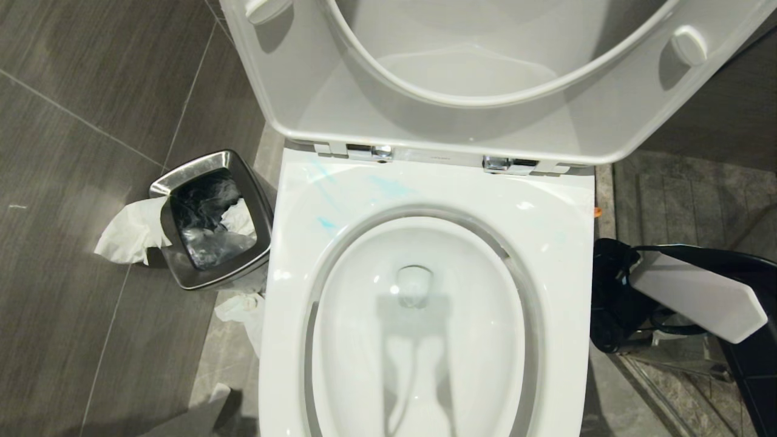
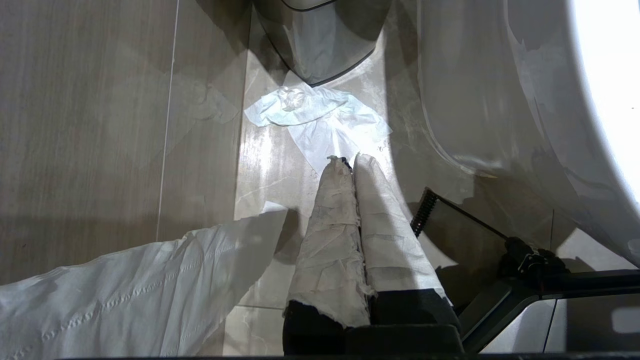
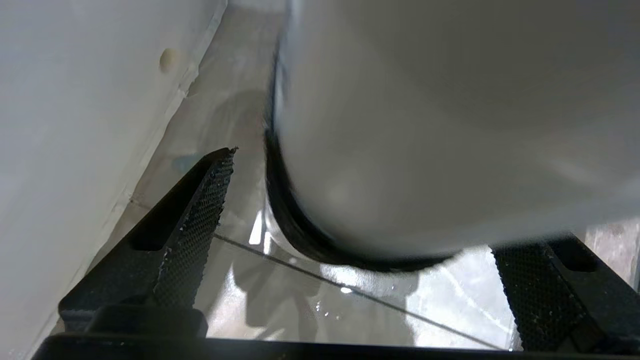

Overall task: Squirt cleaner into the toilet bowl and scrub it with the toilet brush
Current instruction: Pour in the cleaning agent

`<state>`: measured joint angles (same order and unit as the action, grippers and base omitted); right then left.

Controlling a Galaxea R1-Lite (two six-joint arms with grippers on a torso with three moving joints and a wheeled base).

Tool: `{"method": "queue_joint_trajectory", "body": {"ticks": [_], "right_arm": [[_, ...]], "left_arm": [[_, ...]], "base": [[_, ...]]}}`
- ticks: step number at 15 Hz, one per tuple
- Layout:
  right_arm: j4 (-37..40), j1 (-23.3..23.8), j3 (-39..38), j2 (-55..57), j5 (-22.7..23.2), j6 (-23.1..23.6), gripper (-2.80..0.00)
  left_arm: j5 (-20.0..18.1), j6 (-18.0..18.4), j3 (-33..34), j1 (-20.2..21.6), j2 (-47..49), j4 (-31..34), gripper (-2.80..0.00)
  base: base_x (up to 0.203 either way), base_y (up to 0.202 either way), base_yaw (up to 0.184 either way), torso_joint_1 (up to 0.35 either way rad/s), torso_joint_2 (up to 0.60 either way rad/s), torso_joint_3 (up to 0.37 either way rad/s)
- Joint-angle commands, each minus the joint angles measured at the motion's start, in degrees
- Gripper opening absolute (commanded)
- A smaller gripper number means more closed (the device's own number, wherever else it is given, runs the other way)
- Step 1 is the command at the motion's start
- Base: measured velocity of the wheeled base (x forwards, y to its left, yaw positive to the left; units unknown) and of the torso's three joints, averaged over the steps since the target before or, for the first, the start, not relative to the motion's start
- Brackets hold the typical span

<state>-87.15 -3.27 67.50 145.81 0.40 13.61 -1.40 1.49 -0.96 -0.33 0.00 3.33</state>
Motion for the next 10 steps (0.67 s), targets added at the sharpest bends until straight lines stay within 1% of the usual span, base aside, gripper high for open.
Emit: {"method": "queue_joint_trajectory", "body": {"ticks": [1,10], "right_arm": [[-0.5,-0.1,0.2,-0.2,0.0,0.1,0.0],[-0.5,-0.1,5.0,1.1,0.3,0.9,0.0]], "left_arm": [[0.0,0.0,0.0,0.0,0.1,0.0,-2.8],[0.0,0.0,0.0,0.0,0.1,0.0,-2.8]], "base": [[0.0,0.0,0.0,0.0,0.0,0.0],[0.0,0.0,0.0,0.0,0.0,0.0]]}}
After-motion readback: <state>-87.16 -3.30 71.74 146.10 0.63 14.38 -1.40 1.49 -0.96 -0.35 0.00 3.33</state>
